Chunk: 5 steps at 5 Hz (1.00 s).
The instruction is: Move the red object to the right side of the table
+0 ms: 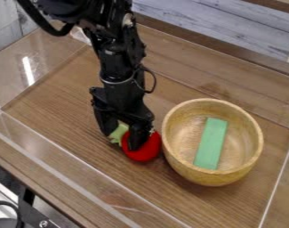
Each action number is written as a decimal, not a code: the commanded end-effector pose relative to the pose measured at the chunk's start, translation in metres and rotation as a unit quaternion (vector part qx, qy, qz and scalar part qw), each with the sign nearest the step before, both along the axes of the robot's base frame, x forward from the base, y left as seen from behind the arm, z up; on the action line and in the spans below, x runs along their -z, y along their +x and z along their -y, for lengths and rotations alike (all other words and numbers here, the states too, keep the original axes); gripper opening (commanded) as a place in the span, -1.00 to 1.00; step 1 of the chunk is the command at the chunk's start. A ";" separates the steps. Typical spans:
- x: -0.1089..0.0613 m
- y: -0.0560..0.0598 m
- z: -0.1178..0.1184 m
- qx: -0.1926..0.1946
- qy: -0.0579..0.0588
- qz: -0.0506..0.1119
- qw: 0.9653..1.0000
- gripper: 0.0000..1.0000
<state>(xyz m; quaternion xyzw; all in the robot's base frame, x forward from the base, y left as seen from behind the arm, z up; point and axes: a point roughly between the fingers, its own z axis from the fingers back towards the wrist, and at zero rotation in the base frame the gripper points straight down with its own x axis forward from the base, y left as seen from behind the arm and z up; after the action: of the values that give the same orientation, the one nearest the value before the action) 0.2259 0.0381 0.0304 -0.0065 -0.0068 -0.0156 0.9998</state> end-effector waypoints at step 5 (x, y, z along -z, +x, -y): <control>-0.022 0.012 -0.008 -0.024 0.009 0.026 0.999 -1.00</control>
<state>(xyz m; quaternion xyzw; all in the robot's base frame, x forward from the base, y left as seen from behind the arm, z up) 0.2286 0.0416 0.0396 -0.0042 -0.0055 0.0030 1.0000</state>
